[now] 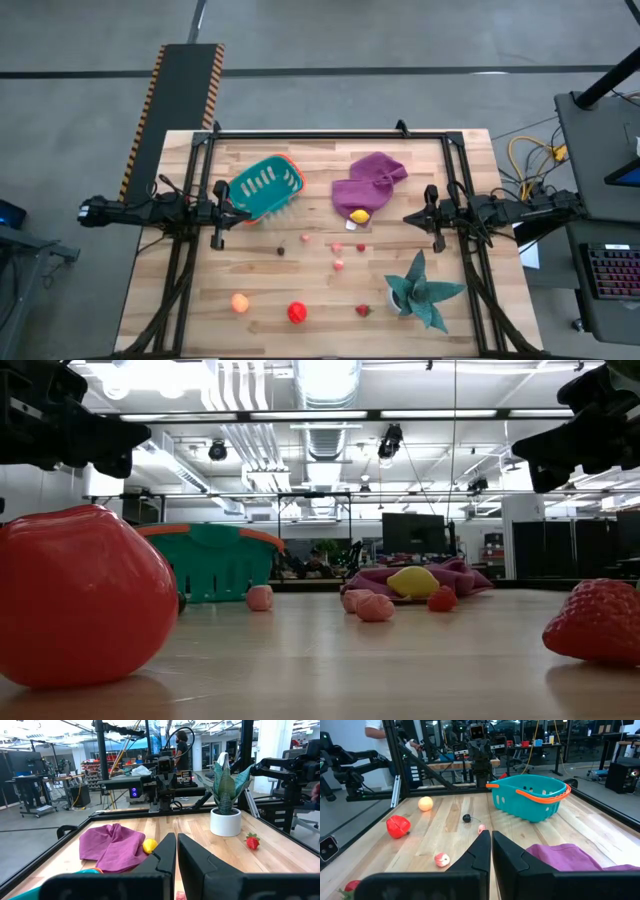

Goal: Pick and placing Produce into tupperware

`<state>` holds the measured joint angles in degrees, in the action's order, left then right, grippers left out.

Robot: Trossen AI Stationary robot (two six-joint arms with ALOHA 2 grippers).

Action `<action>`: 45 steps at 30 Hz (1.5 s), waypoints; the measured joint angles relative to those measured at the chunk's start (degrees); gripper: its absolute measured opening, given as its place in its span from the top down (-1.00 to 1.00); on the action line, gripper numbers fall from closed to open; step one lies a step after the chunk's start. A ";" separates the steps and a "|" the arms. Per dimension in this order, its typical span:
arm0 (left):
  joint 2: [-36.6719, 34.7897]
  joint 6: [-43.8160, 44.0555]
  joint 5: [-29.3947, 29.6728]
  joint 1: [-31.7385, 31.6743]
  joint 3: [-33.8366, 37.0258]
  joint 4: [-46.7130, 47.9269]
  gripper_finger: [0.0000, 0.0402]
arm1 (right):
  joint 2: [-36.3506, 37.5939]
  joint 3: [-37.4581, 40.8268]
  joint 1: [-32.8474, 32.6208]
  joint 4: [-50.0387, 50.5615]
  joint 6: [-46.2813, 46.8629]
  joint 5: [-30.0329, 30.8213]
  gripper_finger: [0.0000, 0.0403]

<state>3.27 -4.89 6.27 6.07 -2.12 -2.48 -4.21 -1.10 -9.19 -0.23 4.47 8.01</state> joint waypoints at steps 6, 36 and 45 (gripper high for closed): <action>-0.02 0.00 -0.01 0.01 0.01 0.00 0.98 | -0.02 0.02 -0.02 -0.60 -0.08 0.02 0.96; 0.00 -5.37 4.81 0.01 -0.01 -4.99 0.62 | -9.21 -5.26 0.00 -15.05 1.54 7.13 -0.05; -0.02 -6.55 4.98 0.01 -0.01 -9.97 0.28 | -31.03 -21.43 0.24 -6.31 -9.73 16.86 -0.42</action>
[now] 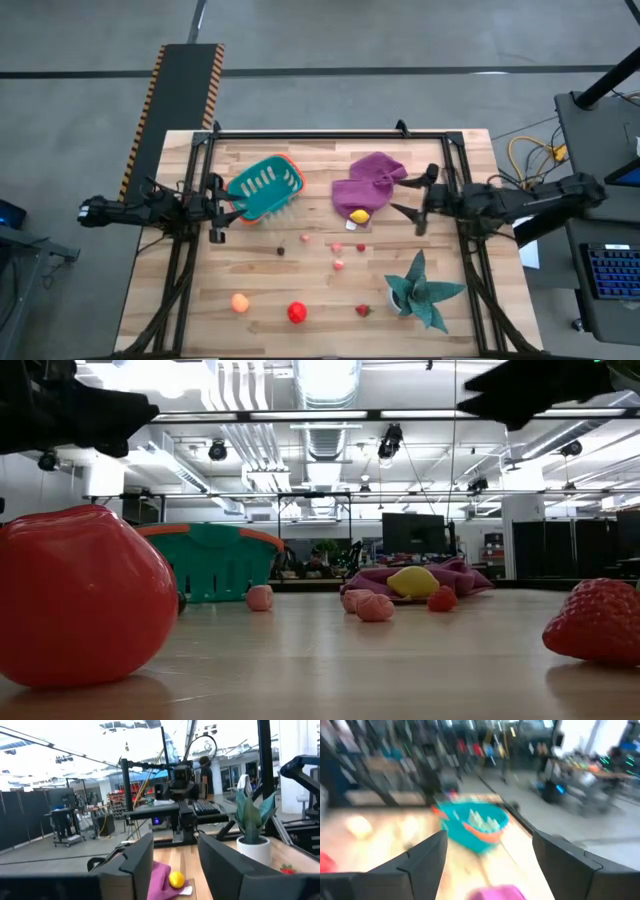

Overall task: Pick and placing Produce into tupperware
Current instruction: Put the yellow lemon into the blue basket

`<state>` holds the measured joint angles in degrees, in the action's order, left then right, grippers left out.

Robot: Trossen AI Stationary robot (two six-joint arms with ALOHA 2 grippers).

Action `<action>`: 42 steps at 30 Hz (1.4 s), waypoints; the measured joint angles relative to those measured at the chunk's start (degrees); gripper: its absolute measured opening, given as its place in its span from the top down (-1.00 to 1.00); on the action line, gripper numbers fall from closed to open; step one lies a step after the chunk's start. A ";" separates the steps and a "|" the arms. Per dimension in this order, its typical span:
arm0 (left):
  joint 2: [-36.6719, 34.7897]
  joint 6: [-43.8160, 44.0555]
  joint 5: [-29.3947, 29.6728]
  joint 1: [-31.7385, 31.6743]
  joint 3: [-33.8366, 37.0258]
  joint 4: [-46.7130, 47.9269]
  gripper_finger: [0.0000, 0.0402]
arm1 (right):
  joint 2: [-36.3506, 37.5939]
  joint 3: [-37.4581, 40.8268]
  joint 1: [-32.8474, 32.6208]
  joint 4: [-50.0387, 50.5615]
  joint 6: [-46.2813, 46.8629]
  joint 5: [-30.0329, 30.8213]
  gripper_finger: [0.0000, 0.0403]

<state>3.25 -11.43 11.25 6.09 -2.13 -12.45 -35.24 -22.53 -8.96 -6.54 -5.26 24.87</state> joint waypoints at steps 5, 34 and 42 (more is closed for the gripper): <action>0.00 -0.01 0.26 0.00 0.00 -1.04 0.25 | -10.75 -9.28 1.47 7.57 6.02 0.99 -0.38; 0.00 -5.52 3.89 -0.01 0.00 -1.68 0.25 | -42.85 -22.20 12.73 24.10 5.97 -15.80 -0.69; 0.00 -5.52 4.15 0.00 0.00 -1.71 0.25 | -48.22 -22.20 12.58 23.58 6.33 -16.49 -0.69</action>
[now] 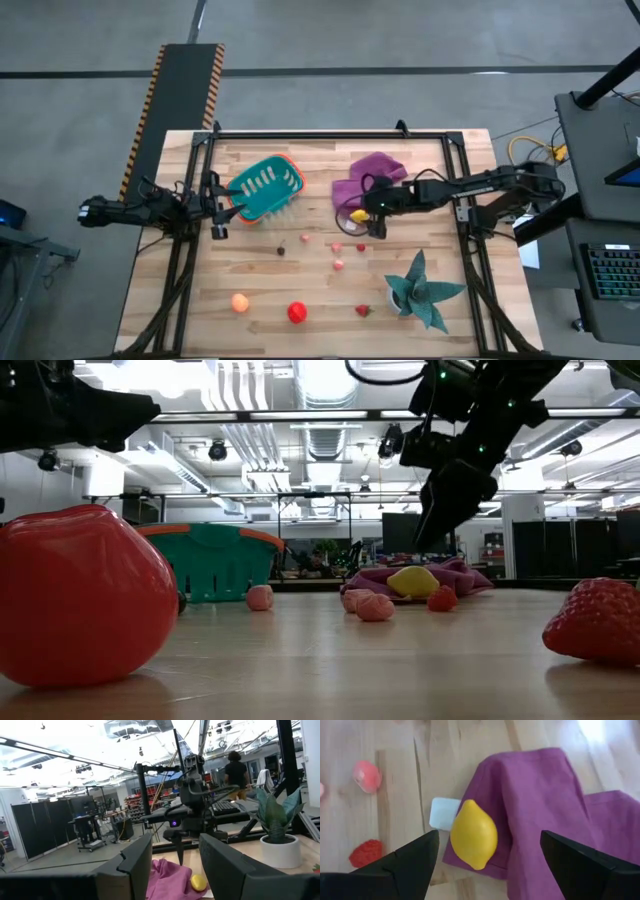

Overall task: Pick and placing Produce into tupperware
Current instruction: Put the yellow lemon into the blue basket

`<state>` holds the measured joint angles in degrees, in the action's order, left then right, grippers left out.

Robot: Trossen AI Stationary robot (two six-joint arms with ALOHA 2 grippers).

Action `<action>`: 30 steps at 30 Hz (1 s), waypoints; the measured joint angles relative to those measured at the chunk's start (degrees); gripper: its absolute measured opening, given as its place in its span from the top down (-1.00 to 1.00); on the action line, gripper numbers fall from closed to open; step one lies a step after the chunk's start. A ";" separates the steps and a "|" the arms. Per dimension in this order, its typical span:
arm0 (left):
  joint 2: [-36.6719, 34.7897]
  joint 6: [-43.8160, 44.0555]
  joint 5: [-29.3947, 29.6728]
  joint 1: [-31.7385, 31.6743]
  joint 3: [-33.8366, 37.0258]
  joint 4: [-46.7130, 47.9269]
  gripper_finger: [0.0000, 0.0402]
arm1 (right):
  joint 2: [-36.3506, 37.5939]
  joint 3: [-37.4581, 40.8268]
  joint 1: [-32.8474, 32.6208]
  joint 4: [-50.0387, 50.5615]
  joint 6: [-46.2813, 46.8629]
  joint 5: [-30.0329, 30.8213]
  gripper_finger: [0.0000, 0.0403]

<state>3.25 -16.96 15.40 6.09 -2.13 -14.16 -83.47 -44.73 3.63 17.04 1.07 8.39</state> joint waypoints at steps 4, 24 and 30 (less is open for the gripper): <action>-0.02 -0.02 0.00 0.00 0.00 -0.54 0.25 | -1.94 0.00 0.01 -0.64 0.60 -1.47 -0.69; 0.23 0.07 0.10 0.00 0.20 0.19 0.25 | -8.90 0.02 -0.99 -5.91 -1.08 -2.86 -0.63; 0.37 0.07 0.09 -0.02 0.20 0.16 0.25 | -9.27 0.02 -0.99 -6.48 -1.10 -2.80 -0.63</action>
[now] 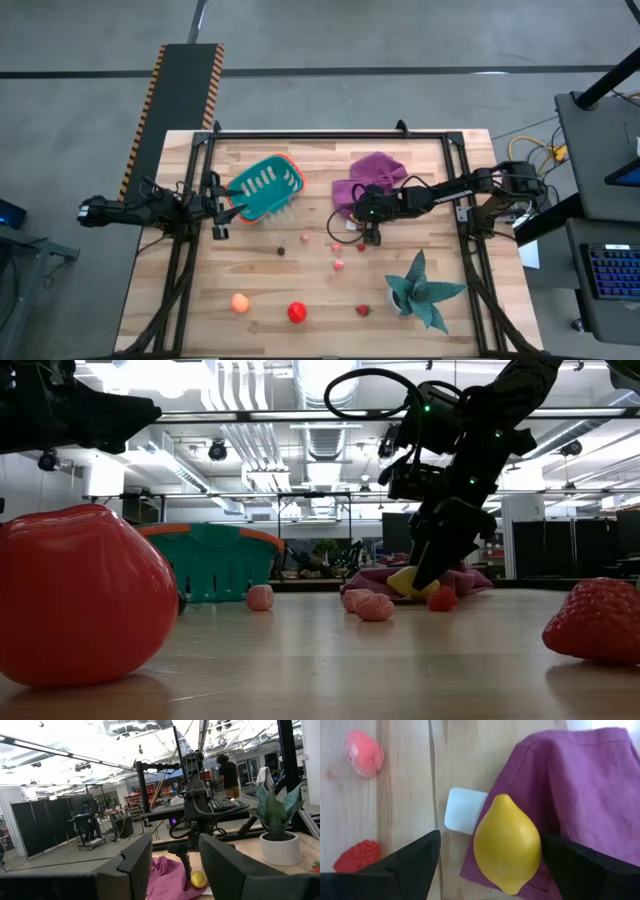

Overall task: Pick and placing Produce into tupperware
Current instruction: Put the yellow lemon into the blue basket

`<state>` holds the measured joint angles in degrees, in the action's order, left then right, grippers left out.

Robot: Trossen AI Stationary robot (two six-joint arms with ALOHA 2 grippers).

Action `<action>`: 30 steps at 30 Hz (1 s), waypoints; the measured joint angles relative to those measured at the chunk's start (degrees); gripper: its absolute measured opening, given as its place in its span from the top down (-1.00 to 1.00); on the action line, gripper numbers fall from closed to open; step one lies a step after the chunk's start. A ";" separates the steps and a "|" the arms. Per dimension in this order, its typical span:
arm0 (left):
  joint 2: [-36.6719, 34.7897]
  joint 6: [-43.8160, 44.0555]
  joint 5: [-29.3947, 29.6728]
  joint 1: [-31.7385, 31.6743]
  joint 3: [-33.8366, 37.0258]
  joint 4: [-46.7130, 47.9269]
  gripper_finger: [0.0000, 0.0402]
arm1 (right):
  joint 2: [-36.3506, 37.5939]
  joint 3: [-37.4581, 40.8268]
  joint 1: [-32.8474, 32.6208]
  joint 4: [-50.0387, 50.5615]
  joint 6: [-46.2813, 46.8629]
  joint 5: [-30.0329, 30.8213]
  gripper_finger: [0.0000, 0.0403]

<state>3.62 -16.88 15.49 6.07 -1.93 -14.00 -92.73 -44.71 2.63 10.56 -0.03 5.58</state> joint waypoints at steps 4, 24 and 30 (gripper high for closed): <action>-0.02 0.00 0.00 0.02 0.00 0.00 0.25 | 0.92 0.00 0.00 -0.21 0.02 0.26 -0.63; 0.39 0.00 0.00 0.02 0.00 -0.02 0.25 | -0.59 0.00 0.02 -0.22 0.00 0.48 -0.16; 0.49 0.00 0.00 0.01 0.00 -0.02 0.25 | -0.43 0.00 0.02 -0.23 0.00 0.48 0.06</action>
<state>4.11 -16.88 15.49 6.08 -1.93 -14.02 -93.17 -44.71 2.66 10.33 -0.03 6.07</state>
